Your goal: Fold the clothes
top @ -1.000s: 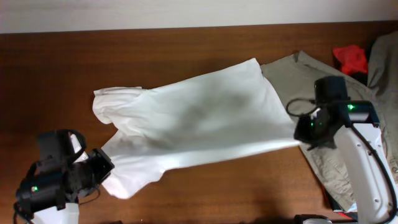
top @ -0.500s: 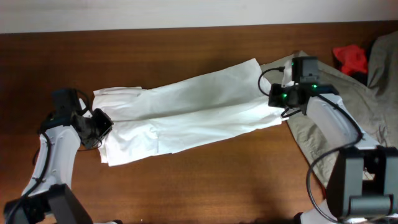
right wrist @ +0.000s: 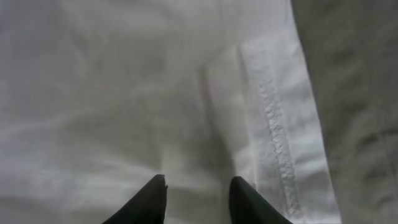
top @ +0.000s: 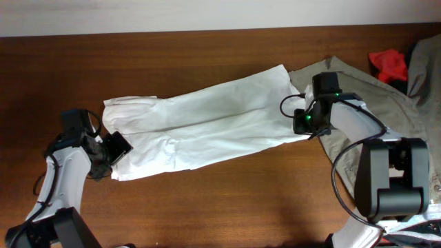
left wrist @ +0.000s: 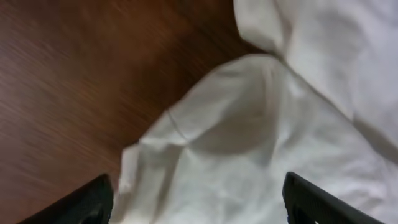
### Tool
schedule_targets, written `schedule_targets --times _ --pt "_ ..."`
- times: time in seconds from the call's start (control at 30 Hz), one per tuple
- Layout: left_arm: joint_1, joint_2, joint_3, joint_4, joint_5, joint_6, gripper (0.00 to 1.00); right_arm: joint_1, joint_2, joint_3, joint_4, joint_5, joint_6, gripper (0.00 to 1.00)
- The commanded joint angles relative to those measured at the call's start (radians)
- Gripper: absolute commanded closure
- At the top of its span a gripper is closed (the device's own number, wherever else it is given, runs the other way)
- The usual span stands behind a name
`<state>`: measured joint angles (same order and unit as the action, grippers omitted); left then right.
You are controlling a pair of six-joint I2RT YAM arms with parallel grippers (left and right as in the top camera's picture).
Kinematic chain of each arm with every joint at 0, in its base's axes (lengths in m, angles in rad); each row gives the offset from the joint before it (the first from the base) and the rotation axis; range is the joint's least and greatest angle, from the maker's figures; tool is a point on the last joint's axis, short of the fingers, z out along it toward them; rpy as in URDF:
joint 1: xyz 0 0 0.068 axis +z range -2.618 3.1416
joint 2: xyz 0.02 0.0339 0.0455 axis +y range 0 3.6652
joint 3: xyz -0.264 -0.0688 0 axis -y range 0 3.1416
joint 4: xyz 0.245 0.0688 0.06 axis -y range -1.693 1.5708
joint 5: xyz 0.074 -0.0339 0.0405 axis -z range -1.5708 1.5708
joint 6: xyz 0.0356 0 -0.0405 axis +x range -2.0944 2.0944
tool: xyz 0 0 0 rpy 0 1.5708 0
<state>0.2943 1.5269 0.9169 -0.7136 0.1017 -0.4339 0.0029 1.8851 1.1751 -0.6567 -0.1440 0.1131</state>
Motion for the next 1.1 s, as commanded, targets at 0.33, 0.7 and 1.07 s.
schedule_targets --times 0.33,0.7,1.07 --pt "0.002 0.116 -0.102 0.16 0.037 0.015 0.82 0.005 0.006 0.003 -0.064 0.009 -0.005 0.63" --pt "0.111 0.116 0.187 -0.111 -0.31 0.171 0.3 0.05 -0.006 0.004 -0.307 -0.121 -0.002 0.87" --pt "0.082 0.331 0.414 0.31 0.056 0.22 0.05 0.048 -0.179 0.153 -0.362 -0.07 -0.002 0.4"
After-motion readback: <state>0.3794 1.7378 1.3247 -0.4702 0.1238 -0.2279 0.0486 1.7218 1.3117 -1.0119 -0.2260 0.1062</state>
